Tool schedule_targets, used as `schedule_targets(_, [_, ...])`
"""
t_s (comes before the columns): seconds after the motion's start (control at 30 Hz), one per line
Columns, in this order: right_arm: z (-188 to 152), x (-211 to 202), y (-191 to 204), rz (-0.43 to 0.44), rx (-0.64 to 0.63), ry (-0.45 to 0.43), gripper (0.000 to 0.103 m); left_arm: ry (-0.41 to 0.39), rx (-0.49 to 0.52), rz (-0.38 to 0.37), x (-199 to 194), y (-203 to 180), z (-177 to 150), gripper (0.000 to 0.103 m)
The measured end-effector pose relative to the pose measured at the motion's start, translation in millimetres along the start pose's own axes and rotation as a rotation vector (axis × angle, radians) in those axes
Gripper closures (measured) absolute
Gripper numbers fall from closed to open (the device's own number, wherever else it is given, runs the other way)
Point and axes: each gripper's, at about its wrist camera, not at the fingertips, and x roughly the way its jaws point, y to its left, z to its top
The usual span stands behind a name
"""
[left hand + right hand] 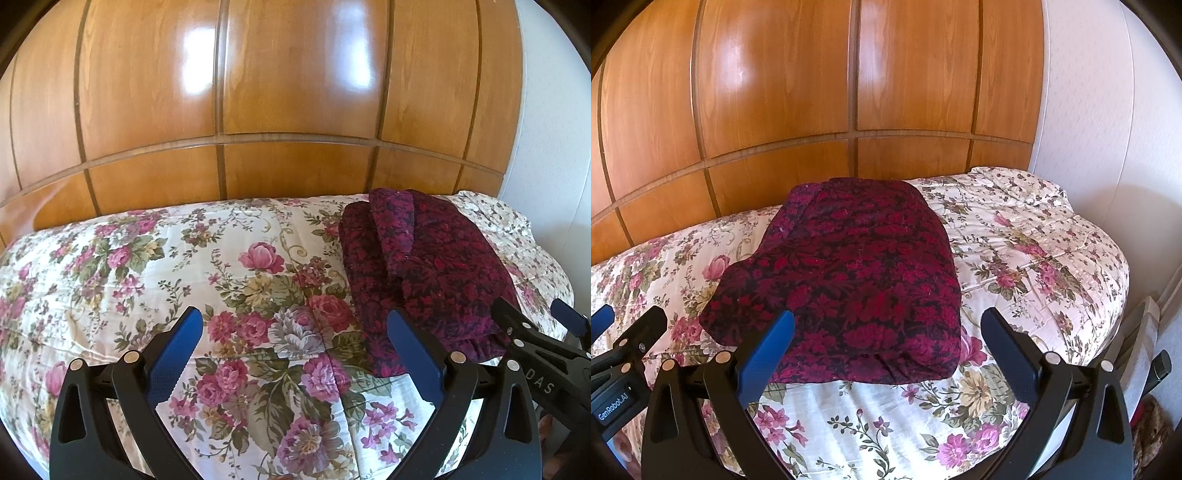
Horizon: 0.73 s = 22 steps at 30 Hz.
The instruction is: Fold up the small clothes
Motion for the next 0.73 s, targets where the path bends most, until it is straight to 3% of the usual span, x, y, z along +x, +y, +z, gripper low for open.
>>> schedule_targets(0.33, [-0.9,1.9,-2.2,-0.004,-0.004,0.004,0.002,-0.022,0.016,0.005,-1.5,1.5,-0.4,0.004])
schedule_targets(0.73, [-1.2,1.8,-1.6,-0.008,-0.002,0.001,0.002,0.018,-0.018,0.006,4.8,4.7,-0.6,0.004])
